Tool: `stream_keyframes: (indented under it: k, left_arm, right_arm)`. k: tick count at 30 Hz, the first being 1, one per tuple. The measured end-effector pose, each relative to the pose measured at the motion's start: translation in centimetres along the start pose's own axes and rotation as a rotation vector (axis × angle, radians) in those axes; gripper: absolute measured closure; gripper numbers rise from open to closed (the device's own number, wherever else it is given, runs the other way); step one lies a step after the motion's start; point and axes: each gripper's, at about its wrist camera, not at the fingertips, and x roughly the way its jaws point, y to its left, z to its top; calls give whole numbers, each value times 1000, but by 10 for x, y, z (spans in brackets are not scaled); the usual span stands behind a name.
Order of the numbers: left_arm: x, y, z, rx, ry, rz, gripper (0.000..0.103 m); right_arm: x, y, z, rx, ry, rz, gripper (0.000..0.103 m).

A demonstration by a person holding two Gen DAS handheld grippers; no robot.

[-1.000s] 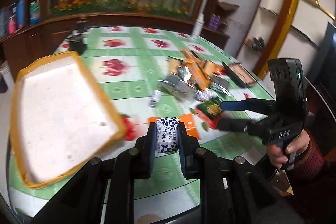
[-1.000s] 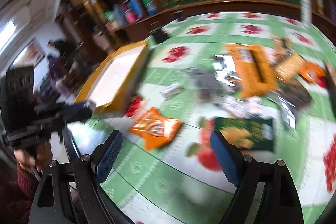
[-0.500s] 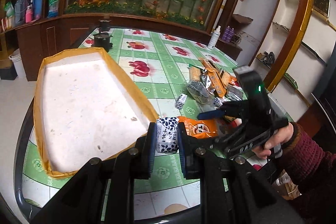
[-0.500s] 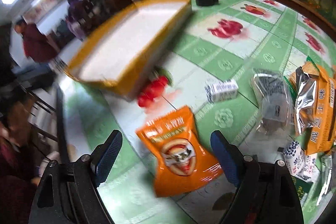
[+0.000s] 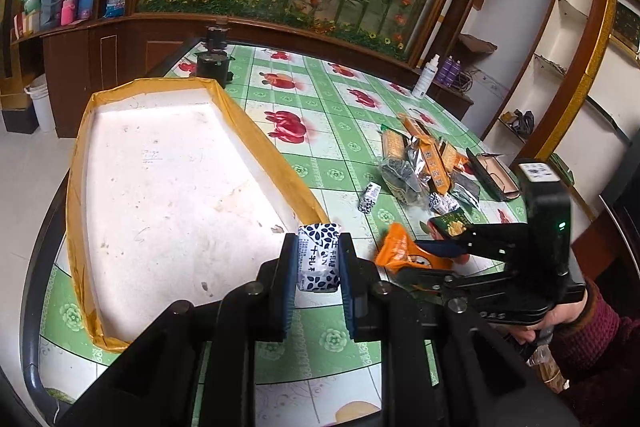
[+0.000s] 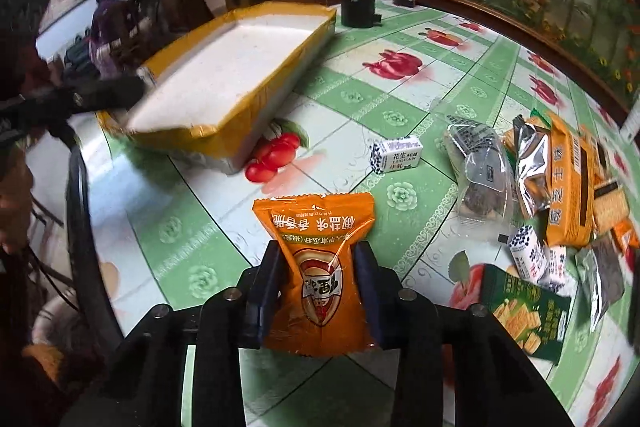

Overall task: Organize snacks
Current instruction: 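Carry both items into the yellow-rimmed tray and open both tools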

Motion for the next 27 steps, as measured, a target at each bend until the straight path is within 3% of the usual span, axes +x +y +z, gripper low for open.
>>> stream_keyframes:
  k: [13,20,27]
  left_arm:
    - [-4,23,20,-30,-44,30,84]
    - [1,46,33,-68,-46,58,84]
    - [20,76,63,-93,-12,141,84]
  right_arm:
    - [-25,1,48,166,-129,147,64]
    - [-9,12,87,224,-147,185,64]
    - [25,14,132,295,-119,240,63]
